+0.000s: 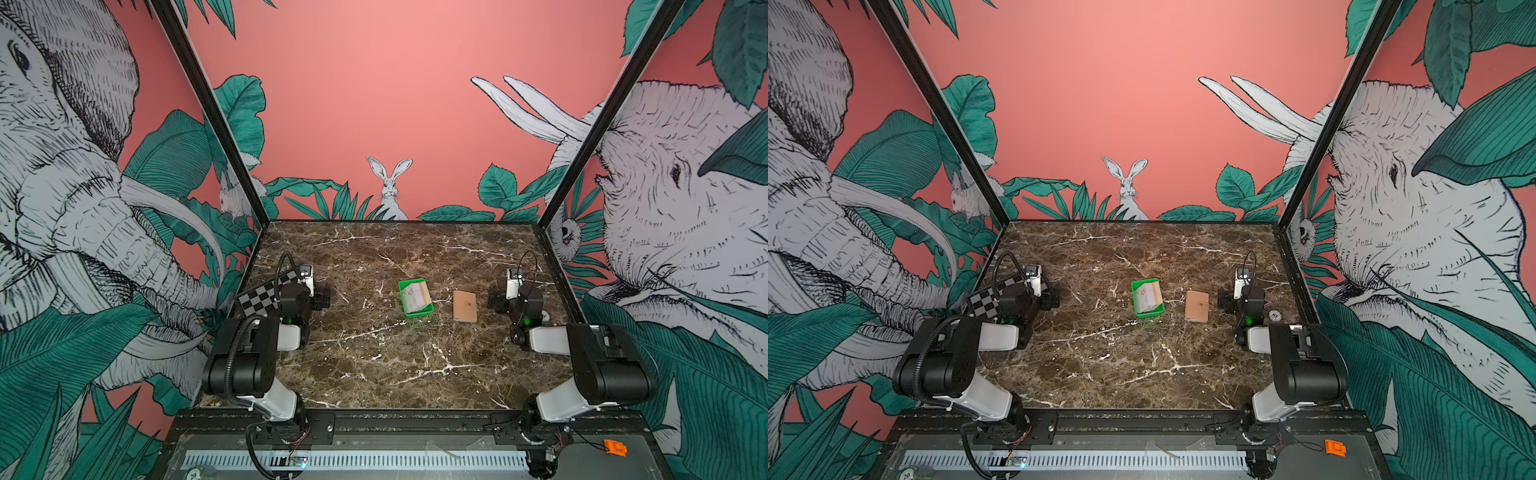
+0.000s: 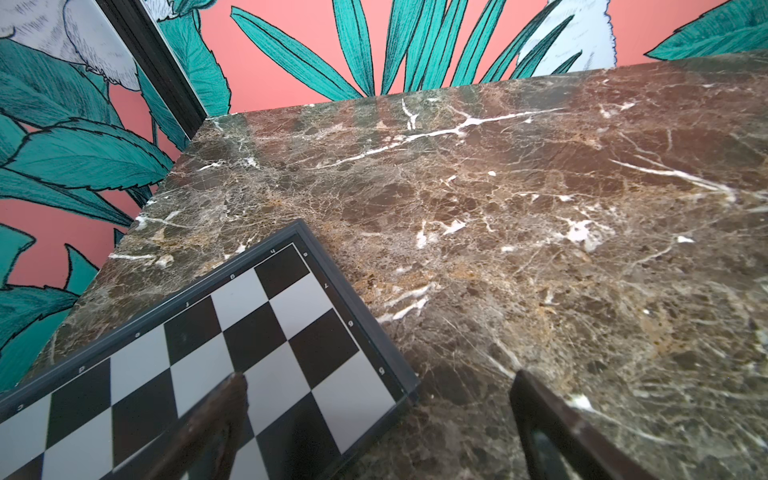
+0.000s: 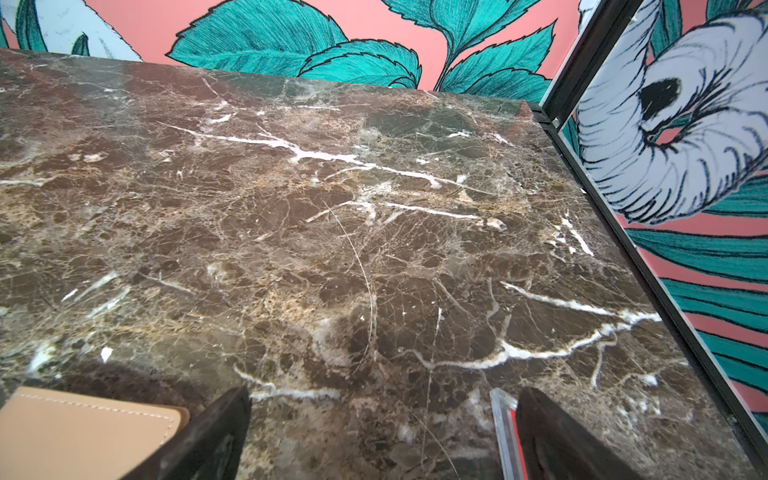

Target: Put the credit cards into the card holder

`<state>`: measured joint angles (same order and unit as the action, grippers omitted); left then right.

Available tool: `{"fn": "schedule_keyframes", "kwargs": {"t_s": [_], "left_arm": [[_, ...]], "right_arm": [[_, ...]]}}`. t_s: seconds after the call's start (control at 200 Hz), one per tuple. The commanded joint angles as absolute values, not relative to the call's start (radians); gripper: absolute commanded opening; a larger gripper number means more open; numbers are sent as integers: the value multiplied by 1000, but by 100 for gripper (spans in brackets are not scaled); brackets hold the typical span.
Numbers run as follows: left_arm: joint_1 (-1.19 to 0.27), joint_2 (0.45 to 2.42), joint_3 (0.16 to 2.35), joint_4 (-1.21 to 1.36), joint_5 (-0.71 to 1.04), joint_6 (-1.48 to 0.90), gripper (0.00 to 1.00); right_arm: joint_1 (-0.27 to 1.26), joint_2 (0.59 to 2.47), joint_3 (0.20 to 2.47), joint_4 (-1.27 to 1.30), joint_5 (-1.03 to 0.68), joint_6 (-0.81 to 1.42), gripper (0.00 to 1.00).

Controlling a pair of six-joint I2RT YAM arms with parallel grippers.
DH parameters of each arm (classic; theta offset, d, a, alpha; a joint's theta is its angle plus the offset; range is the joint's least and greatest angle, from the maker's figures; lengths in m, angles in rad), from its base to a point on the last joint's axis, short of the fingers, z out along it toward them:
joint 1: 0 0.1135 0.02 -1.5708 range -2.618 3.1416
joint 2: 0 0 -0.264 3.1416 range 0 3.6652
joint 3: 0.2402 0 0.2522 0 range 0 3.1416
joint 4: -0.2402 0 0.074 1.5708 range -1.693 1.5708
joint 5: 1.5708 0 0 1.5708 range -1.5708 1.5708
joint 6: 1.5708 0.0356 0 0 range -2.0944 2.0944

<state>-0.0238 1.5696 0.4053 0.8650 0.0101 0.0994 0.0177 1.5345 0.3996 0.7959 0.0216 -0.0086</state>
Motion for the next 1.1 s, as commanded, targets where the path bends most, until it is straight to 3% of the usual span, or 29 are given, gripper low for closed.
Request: {"fn": "schedule_keyframes", "kwargs": {"t_s": [0.0, 0.58, 0.89, 1.095], "left_arm": [[-28, 1552, 418, 858, 9, 113, 99], [-32, 1518, 381, 905, -11, 114, 99], [-56, 1406, 448, 665, -66, 106, 99], [-84, 1282, 491, 473, -111, 45, 99]], "right_arm": [[13, 1528, 413, 825, 21, -15, 98], [12, 1506, 341, 938, 49, -2, 98], [11, 1392, 361, 799, 50, 2, 98], [12, 1215, 385, 601, 70, 47, 98]]}}
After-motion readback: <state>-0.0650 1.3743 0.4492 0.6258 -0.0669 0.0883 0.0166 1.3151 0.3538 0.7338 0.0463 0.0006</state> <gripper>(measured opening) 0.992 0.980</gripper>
